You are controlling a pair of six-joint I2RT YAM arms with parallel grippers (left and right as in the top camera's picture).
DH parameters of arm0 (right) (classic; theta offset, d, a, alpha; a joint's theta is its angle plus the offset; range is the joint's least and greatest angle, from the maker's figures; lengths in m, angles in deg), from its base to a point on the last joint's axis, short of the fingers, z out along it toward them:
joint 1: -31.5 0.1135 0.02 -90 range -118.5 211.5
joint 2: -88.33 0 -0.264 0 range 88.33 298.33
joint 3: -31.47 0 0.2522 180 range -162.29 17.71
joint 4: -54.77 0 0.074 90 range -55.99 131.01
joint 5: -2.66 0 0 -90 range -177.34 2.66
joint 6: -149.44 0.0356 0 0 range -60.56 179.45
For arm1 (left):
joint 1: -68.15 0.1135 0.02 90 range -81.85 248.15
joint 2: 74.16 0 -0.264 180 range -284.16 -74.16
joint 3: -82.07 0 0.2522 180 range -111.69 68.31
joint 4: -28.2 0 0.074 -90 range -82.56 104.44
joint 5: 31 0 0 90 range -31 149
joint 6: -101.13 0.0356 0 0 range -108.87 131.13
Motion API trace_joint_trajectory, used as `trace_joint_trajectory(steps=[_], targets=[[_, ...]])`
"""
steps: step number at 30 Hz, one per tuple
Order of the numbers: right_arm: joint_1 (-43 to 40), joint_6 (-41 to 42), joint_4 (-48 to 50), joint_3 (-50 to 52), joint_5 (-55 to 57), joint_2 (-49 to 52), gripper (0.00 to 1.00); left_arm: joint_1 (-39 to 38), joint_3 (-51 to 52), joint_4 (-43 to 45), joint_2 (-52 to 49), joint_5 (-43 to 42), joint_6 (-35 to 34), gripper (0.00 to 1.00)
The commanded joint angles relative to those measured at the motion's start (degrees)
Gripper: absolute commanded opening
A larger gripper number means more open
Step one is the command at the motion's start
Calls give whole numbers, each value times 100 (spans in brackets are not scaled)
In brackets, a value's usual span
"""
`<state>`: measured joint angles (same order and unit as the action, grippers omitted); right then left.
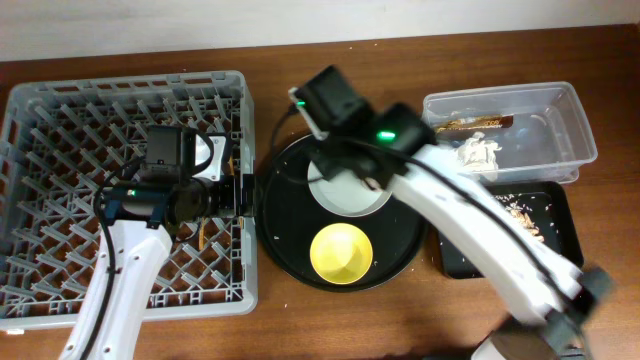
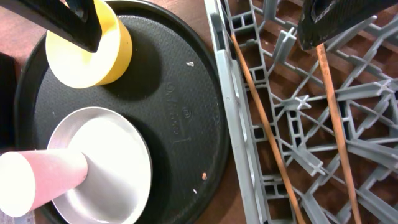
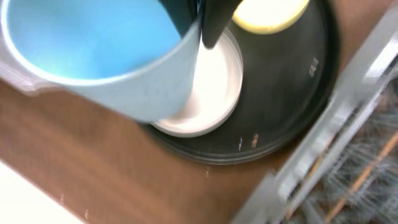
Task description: Sort waste into correct bins and load items into the dishwasher rack
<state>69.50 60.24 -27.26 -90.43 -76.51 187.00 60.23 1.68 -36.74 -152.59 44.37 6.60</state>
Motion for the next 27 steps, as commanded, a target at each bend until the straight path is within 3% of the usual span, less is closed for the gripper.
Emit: trace_joint_trajectory(steps=[1,3,5,6,7,8,9,15,17,19,24,27], targets=[[-350,-634,-713,-153,-1082,-717,4,-4,-48,7,13,-63,-33,99],[-813,-1005,-1204,-153,-2284,-833,4,-4,-48,11,13,-103,-44,99],[-1204,-1261,-1657,-153,-2809,-833,4,-4,-50,94,22,-1235,-55,99],[-1602,-1827,-1888,-153,-3812,-844,4,-4,-50,343,22,-2957,181,99],[-1956,-2243,-1963,-153,-4922,-844,4,-4,-50,660,22,-4819,1043,99],[-2326,-2645,-2011,-149,-6199,-841,4,-4,-50,1001,22,-6205,1294,99],[-2494,-2765,-2055,-146,-6850,-841,4,-26,-50,1257,22,-6686,1283,99],[-1937,-2736,-1808,-127,-7169,-831,4,-522,-50,2090,26,-6699,1239,99],[-1845,-2732,-1696,-127,-7173,-820,4,-520,-50,2455,59,-6706,789,99],[-1845,-2730,-1519,-127,-7219,-817,4,-520,-50,2465,190,-6706,778,95],[-1845,-2540,-1266,-127,-7230,-815,4,-520,-50,2461,404,-6704,780,69],[-1847,-2540,-1270,-127,-7232,-815,7,-520,-50,2463,404,-6704,780,38]])
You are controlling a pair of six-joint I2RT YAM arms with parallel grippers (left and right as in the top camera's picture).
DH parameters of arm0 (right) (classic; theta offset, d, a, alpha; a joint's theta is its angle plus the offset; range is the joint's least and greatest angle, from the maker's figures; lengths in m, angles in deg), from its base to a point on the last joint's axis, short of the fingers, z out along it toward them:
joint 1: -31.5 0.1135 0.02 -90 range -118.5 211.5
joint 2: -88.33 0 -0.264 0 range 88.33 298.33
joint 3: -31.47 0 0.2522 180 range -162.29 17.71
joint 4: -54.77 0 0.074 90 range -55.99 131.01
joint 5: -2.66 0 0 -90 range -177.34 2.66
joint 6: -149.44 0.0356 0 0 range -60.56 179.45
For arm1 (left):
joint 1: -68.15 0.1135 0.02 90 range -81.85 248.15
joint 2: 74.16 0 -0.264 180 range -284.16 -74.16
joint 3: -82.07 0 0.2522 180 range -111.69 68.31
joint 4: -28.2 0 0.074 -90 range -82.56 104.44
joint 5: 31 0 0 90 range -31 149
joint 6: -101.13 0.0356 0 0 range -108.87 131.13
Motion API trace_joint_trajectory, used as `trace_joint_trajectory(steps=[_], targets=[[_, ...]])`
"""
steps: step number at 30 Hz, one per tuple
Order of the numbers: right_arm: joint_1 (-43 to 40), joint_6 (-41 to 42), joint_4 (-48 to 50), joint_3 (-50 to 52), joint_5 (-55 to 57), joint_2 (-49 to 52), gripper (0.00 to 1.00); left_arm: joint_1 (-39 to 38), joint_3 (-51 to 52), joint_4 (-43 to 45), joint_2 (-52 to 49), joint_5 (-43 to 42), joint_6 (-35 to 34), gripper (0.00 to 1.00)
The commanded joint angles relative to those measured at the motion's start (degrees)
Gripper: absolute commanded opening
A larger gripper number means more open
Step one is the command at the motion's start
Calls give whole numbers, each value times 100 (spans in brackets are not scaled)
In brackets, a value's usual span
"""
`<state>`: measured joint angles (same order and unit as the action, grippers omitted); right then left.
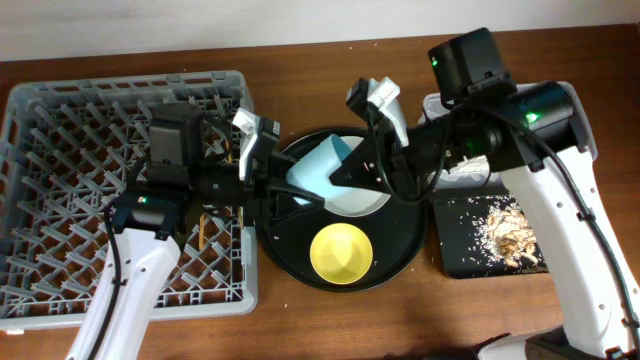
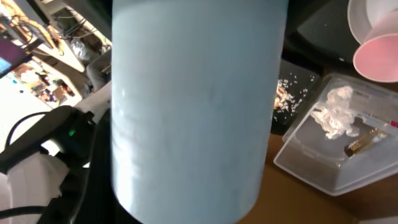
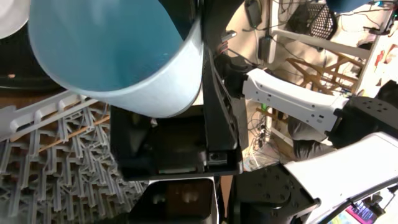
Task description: Sort waste into correct bins and load items into the dishwasher rack
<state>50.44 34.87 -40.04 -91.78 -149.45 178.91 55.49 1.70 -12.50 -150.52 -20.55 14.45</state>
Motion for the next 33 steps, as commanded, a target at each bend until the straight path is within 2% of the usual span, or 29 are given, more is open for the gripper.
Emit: trace_joint_trajectory(steps=[1,2,3,5,7,14,19,21,22,24,26,28,29,30,31,33], targets=[[-24,-2,20,-22,61,-13,15,-42,-52,37,197,-214,-7,29],[-293,142,11,-149,59,-31,17,-42,-52,33,197,-212,-57,25],[-704,433,11,-306,26,-74,17,-39,-52,33,199,-212,-116,25],[-1082,428,-131,-284,162,-90,17,-39,-52,37,199,-212,-116,25],[-1025,417,-483,-101,531,-85,16,-39,-52,59,199,-212,-116,25],[-411,229,-463,1145,754,-83,11,46,-52,146,199,-210,-116,25],[-354,234,-614,1189,857,-90,8,76,-52,221,199,-181,-122,23],[-970,238,-616,1189,1082,-111,8,553,-52,225,199,564,-573,23],[-1261,260,-625,1189,1235,-109,8,1032,-68,179,199,1147,-820,20],[-1574,258,-704,1193,1847,-109,9,1626,-122,-37,199,1637,-1178,13],[-1635,260,-710,1274,2343,-109,9,2192,-581,-1102,197,2638,-1333,13],[-1635,258,-546,1532,2341,-109,10,2214,-2004,-2815,138,5145,-1268,12],[-1635,258,-389,1762,2341,-109,14,2142,-2671,-3362,35,6004,-1263,13],[-1635,258,-280,1976,2339,-109,14,2072,-3327,-3845,-175,6498,-1248,12],[-1635,258,-144,2277,2341,-109,14,2055,-3742,-4155,-481,6544,-1239,12],[-1635,258,42,2721,2341,-109,14,2055,-3845,-4221,-1043,6542,-1226,11]])
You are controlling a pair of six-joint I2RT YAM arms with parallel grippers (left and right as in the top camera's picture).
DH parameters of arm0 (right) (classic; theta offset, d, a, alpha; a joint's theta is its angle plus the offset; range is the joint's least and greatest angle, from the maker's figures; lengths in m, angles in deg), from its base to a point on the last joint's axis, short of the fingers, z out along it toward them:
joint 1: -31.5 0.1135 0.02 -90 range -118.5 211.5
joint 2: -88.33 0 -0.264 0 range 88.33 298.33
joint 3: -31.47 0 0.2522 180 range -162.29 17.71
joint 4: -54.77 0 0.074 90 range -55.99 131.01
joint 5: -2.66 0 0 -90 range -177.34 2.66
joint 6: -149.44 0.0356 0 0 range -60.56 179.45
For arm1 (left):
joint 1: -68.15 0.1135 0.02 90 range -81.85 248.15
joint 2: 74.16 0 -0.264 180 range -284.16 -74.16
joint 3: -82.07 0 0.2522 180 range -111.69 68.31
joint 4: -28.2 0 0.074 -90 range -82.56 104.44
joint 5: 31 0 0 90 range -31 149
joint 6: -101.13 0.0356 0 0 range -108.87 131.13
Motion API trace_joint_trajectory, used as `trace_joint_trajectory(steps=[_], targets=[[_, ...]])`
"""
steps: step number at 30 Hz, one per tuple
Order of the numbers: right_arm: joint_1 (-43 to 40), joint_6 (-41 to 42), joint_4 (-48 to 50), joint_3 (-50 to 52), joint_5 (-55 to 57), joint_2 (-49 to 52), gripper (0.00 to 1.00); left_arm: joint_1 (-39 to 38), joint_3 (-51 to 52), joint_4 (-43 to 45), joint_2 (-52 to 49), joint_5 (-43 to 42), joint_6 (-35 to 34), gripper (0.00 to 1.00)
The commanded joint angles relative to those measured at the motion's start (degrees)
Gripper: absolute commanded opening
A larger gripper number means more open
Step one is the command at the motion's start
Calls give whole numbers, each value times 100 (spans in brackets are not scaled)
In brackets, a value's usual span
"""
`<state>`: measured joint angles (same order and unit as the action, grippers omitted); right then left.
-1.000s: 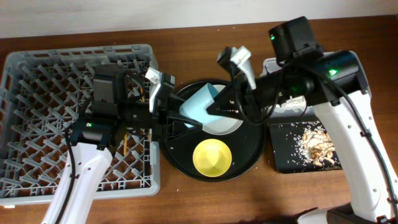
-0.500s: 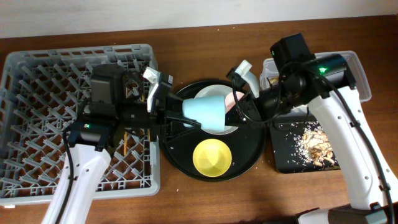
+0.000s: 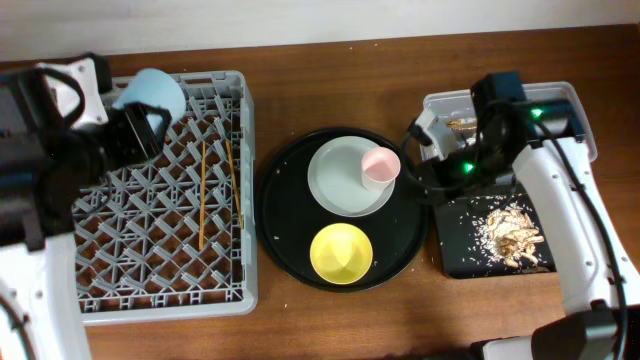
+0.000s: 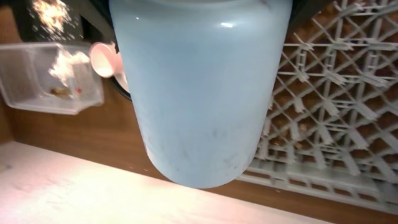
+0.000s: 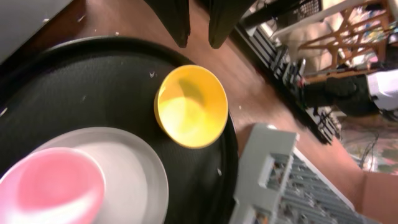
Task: Sort waste into correct bins and load items into the dishwasher rack
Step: 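Place the blue cup upside down in the rack with the left gripper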
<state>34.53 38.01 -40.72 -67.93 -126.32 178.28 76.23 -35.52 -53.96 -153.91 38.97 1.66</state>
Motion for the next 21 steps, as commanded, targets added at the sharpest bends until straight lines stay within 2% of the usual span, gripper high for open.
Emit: trace_joint_trajectory(steps=[1,3,7,8,10,16,17,18,19,20,21], targets=[[-44,-57,160,511,26,-46,14,-20,-125,-66,-1193,588,52,11],[-44,-59,214,713,28,-46,15,-103,-122,197,-1904,597,59,6],[-44,-59,280,723,28,-46,16,-361,-122,1161,-2632,745,74,5],[-44,-59,295,723,26,-46,16,-457,-122,1241,-2741,841,72,5],[-44,-59,293,723,28,-46,17,-649,-122,1222,-3045,1696,72,5],[-44,-59,293,723,31,-46,18,-654,-122,1207,-3536,1902,72,6],[-44,-59,293,723,28,-46,18,-654,-122,1204,-3569,1902,72,15],[-44,-59,293,723,31,-46,18,-654,-122,1204,-3606,1908,72,40],[-44,-59,291,723,31,-46,18,-654,-122,1209,-3630,1978,72,52],[-44,-59,293,723,31,-46,19,-654,-122,1217,-3639,1993,72,70],[-44,-59,291,723,31,-46,19,-654,-122,1237,-3639,1991,72,74]])
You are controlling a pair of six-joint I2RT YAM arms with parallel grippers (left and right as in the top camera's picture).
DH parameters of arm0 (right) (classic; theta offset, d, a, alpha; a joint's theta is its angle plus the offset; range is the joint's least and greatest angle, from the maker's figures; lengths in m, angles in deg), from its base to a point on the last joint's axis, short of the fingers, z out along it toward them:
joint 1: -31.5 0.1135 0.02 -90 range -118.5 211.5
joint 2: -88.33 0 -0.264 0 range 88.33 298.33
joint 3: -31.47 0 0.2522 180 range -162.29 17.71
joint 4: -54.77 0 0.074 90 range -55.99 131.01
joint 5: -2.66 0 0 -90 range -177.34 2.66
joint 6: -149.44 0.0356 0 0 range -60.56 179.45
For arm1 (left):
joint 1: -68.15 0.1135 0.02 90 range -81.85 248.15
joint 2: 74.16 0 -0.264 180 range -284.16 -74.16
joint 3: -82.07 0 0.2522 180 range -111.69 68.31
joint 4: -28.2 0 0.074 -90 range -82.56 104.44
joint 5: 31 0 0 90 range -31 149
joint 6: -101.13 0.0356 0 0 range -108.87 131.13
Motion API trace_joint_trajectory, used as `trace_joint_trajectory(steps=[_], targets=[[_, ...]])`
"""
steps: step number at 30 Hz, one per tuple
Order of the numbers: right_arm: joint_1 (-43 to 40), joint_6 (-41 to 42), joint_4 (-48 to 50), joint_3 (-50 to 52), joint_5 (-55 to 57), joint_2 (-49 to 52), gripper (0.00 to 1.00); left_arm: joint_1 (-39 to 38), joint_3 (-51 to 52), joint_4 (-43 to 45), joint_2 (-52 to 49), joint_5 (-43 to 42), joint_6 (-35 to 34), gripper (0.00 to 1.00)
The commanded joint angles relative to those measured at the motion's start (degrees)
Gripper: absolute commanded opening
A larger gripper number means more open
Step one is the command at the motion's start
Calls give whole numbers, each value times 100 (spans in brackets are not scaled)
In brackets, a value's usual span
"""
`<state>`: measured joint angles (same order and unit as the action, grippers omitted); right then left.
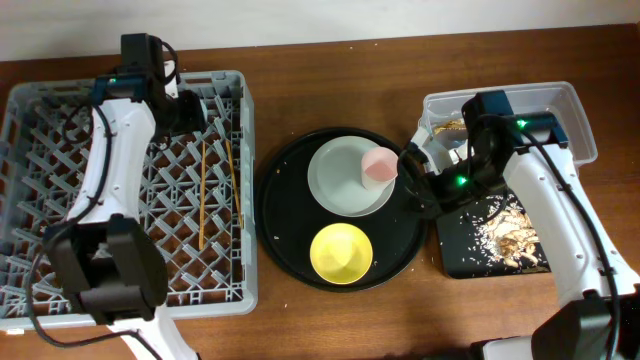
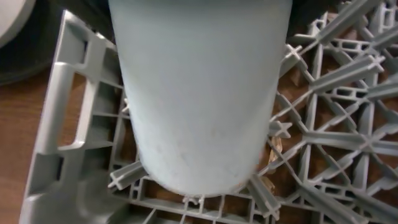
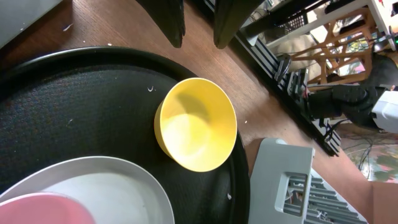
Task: Sort waste into correct bins and load items into the dishwasher rack
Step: 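Place the blue cup upside down in the rack with the left gripper, then grasp the pink cup with the right gripper and pass it to the left gripper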
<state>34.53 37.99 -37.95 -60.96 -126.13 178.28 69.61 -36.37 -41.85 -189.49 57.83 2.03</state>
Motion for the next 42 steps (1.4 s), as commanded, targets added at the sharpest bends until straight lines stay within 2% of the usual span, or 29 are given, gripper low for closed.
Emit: trace_joint_trajectory(steps=[1,3,5,6,8,9,10,12,14,19,21,22,23,24,26,29,30,31,32,33,35,39,42], targets=[[-44,-57,15,26,11,-46,19,9,-37,35,-81,105,35,87],[-44,-55,17,26,7,-46,19,20,-98,13,-61,98,35,99],[-44,118,70,26,7,-46,23,20,-326,-299,181,74,35,99],[-42,411,243,24,4,-46,26,15,-426,-533,446,-195,31,99],[66,898,931,24,7,-46,29,13,-439,-1331,1353,-1954,35,99],[267,905,1169,24,15,-46,36,-9,-439,-1788,1626,-2275,37,99],[527,1086,1427,24,245,-46,37,-63,-439,-2149,1786,-2284,42,99],[1471,1773,2210,26,2518,-15,38,-262,-428,-2804,1897,-2286,417,99],[2057,2046,2684,26,3893,168,38,-481,-299,-2946,1893,-2085,575,99],[2166,2046,3167,26,3947,1067,38,-769,-24,-2938,1893,-1937,577,99],[2166,2046,3171,26,3950,1408,25,-769,-24,-2927,1893,-1937,577,99],[2166,2046,3191,26,3950,1565,25,-769,-24,-2924,1893,-1937,577,99],[2166,2046,3191,26,3950,1620,12,-769,-24,-2924,1893,-1902,575,99],[2166,2046,3206,24,3950,1617,6,-769,-24,-2924,1893,-1893,577,99],[2166,2046,3150,-177,3936,1526,4,-769,-24,-2924,1893,-1895,577,99],[2166,2041,1998,-1292,2922,1005,4,-769,-24,-2927,1893,-2022,640,99],[2159,1993,1587,-1799,2262,640,4,-769,-24,-2959,1893,-3554,1832,99],[2127,1794,1325,-2151,1521,299,4,-769,-24,-3091,1893,-4743,2839,99],[1987,1694,1185,-2402,501,-256,4,-769,-24,-3368,1893,-5871,3969,99],[1836,1609,1158,-2402,-83,-704,4,-769,-24,-3609,1893,-6651,4878,99],[1746,1263,1064,-2398,-1113,-1051,4,-774,-24,-3593,1893,-7001,5171,99],[1762,962,1062,-2350,-2251,-990,4,-1071,-24,-3523,1893,-7281,5254,99],[1762,815,1054,-2350,-2208,-844,4,-1429,-24,-3434,1893,-7392,5254,99]])
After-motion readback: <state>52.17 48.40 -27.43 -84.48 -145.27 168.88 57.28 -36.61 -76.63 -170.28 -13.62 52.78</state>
